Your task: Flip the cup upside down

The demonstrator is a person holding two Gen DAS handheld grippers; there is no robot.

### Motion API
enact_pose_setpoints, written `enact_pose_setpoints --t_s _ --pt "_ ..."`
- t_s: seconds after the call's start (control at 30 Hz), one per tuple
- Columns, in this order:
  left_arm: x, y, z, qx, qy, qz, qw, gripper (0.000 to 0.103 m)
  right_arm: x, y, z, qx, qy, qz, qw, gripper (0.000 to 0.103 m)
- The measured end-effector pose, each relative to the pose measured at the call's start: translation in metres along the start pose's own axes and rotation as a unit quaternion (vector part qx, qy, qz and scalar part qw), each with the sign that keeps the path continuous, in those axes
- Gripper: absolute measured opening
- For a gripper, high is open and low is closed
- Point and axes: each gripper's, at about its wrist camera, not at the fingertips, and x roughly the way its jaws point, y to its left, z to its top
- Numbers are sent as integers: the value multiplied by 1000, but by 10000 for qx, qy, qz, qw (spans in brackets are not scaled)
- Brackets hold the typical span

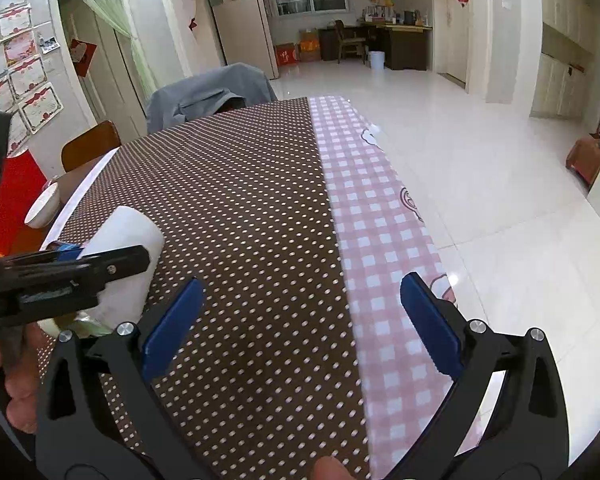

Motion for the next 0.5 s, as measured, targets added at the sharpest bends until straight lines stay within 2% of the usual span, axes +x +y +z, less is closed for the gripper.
enact_pose_setpoints --t_s 0.23,0.5 --pt "-52 15 -44 -24 -283 145 9995 60 -28 29 -18 -123 -106 138 9998 97" --pt "-75 37 -94 -226 -306 253 9990 60 -48 59 -40 -381 -119 299 9988 97"
